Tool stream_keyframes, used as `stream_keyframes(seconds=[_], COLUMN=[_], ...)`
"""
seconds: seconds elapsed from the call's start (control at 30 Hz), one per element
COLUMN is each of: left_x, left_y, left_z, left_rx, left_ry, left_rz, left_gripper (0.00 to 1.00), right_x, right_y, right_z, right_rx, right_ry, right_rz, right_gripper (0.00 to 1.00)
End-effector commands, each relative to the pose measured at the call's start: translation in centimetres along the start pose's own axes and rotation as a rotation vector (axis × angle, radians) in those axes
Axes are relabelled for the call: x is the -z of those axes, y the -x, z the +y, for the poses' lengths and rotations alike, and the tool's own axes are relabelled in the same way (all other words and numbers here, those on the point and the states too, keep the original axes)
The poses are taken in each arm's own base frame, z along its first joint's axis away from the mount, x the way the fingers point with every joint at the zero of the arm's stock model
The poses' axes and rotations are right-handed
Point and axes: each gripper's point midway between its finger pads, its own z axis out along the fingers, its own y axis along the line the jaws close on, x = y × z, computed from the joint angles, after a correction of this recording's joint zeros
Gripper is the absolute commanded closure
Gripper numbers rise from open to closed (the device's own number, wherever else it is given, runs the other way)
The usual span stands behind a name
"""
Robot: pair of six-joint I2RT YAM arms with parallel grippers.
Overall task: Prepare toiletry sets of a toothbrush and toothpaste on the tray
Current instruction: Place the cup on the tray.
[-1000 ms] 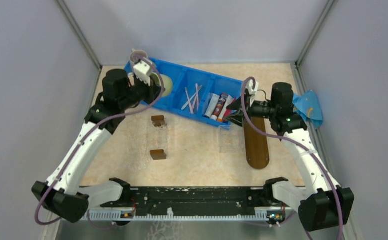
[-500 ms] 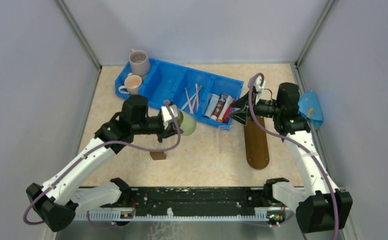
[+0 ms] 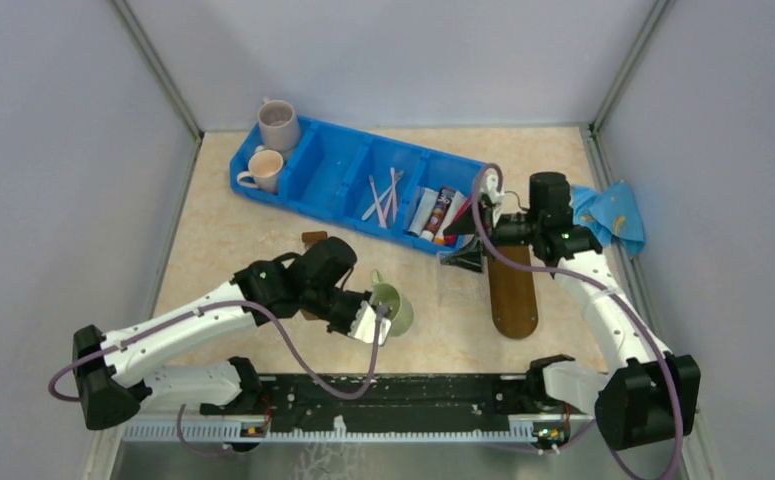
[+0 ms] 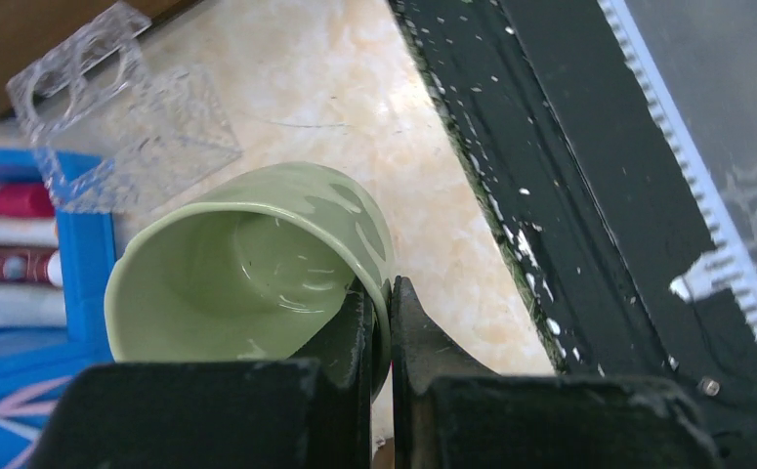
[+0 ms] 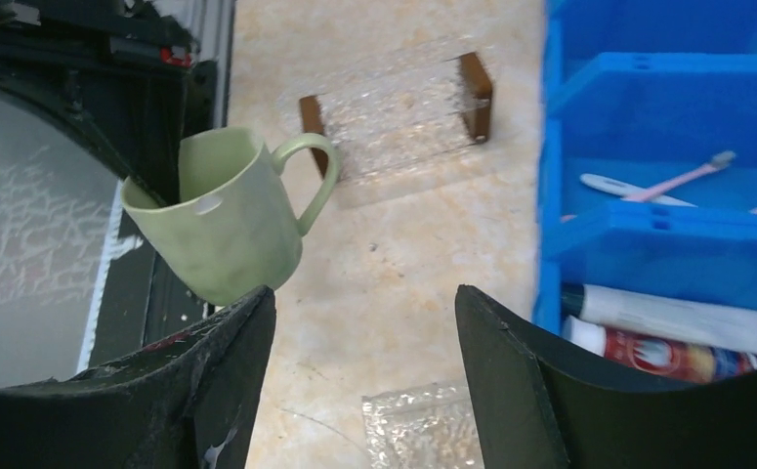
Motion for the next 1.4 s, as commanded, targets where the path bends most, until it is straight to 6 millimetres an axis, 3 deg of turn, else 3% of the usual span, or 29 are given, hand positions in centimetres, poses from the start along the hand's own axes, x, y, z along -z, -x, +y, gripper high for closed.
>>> stream_keyframes(seconds=[0.0, 0.3, 0.43, 0.93, 1.37], left_x=[0.1, -0.5, -1.3, -3.1, -3.8], left_y=[0.5, 0.1, -1.1, -3.8, -4.3], left_z=[-1.4, -3.5, -3.3, -2.7, -2.9], left_rx=[-0.284, -0.482, -0.567, -0.701, -0.795], left_ry=[-0.073, -0.171, -0.192, -0.254, -0.298], left_rz=[-0.002, -0.004, 0.08, 0.239, 0.298], left_gripper=[1.0, 1.0, 1.0, 1.0, 1.0], right_x=[-1.2, -2.4, -3.3, -7.2, -9.4], right_y=[-0.6, -5.4, -6.0, -6.4, -9.4], right_z=[3.0, 7.5, 8.3, 7.0, 7.9], right_rx=[0.209, 0.523, 0.548, 0.665, 0.756], right_ry=[0.157, 0.416, 0.503, 0.631, 0.754], right_rz=[0.028, 0.037, 0.06, 0.115, 0.239], right_gripper=[0.31, 0.22, 0.23, 0.26, 0.45])
